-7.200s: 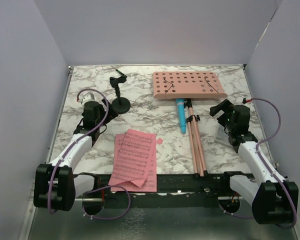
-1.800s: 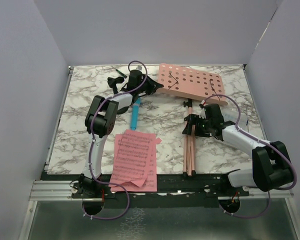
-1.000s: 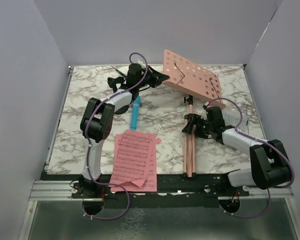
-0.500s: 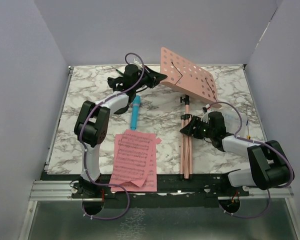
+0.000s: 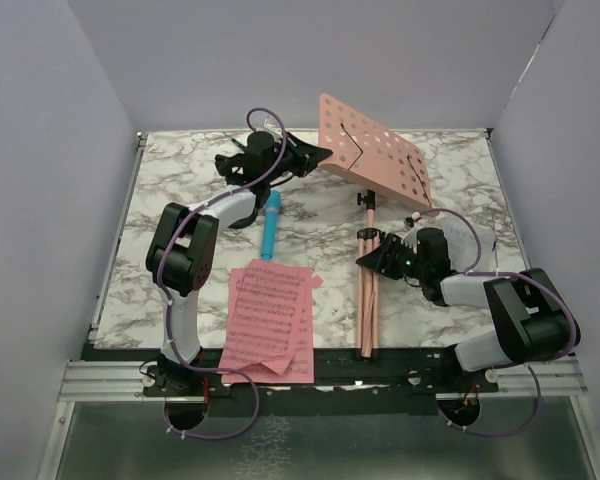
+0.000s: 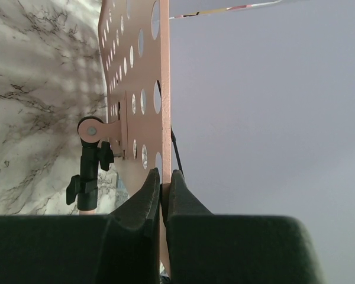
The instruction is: Set up the instrument practice props
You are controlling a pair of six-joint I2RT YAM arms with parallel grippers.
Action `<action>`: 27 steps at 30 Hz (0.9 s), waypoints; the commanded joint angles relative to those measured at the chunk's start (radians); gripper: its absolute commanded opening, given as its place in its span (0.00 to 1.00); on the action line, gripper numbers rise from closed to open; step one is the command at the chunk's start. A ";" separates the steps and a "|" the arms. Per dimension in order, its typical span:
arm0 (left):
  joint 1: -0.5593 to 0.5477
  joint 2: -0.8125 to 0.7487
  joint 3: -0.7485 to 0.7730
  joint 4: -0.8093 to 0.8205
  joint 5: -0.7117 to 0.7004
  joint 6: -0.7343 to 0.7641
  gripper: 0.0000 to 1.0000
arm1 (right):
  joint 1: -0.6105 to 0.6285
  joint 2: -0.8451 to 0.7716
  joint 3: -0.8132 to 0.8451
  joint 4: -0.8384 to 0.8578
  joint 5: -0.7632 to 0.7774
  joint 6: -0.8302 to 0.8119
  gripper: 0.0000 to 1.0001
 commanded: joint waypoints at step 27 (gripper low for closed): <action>-0.029 -0.121 -0.022 0.308 0.101 -0.117 0.00 | 0.010 0.181 0.007 0.300 -0.109 0.036 0.37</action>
